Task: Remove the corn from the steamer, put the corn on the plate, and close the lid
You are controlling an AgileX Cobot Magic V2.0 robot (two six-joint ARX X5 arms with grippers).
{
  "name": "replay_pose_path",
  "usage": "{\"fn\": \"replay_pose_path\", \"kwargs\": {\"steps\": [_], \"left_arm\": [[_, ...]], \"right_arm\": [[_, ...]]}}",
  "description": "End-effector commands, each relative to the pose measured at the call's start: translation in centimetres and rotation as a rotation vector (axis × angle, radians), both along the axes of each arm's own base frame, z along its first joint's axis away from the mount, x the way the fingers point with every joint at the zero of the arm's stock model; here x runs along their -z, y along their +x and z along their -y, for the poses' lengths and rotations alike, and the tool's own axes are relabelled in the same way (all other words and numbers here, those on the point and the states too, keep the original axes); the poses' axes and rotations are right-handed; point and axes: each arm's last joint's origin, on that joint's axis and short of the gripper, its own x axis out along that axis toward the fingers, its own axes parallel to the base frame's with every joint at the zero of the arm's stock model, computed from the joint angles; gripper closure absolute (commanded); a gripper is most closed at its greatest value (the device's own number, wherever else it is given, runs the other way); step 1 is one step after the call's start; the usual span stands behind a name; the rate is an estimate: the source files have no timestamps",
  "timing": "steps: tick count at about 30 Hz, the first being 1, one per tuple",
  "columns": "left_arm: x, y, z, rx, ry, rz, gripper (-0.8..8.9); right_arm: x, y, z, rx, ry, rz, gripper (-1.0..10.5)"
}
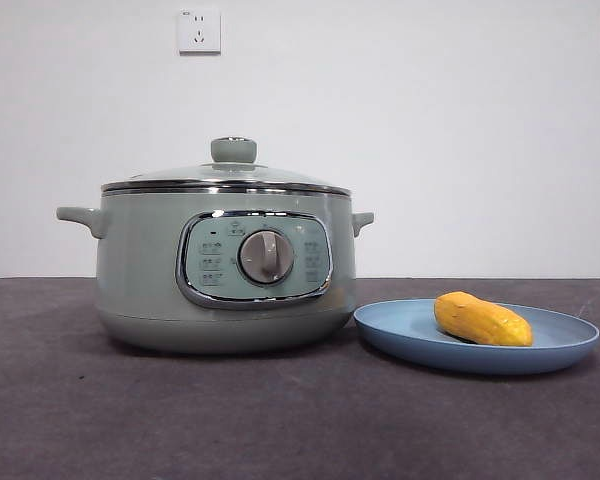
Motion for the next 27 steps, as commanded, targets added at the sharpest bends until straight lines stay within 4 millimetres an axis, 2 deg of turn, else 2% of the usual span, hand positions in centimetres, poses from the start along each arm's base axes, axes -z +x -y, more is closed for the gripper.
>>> {"fn": "replay_pose_path", "kwargs": {"steps": [1,6,13,20,27], "left_arm": [[0.4,0.1,0.0,-0.004,-0.006,-0.008,8.17],[0.4,0.1,0.0,-0.004,-0.006,-0.008,8.17],[0.4,0.1,0.0,-0.004,-0.006,-0.007,8.17],[0.4,0.1,0.0,-0.004,-0.006,-0.008,8.17],[0.4,0.1,0.0,-0.004,-0.006,-0.008,8.17]], "right_arm": [[3.1,0.3,0.1,0.013,-0.002,0.047,9.5],[7.8,0.5,0.1,0.033,0.008,0.110,9.5],[12.8,0.2,0.7,0.233,0.088,0.066,9.5],[15.6,-0.1,0.8,0.262,0.124,0.063,9.5],[18.1,0.3,0.8,0.292,0.127,-0.053,9.5]]}}
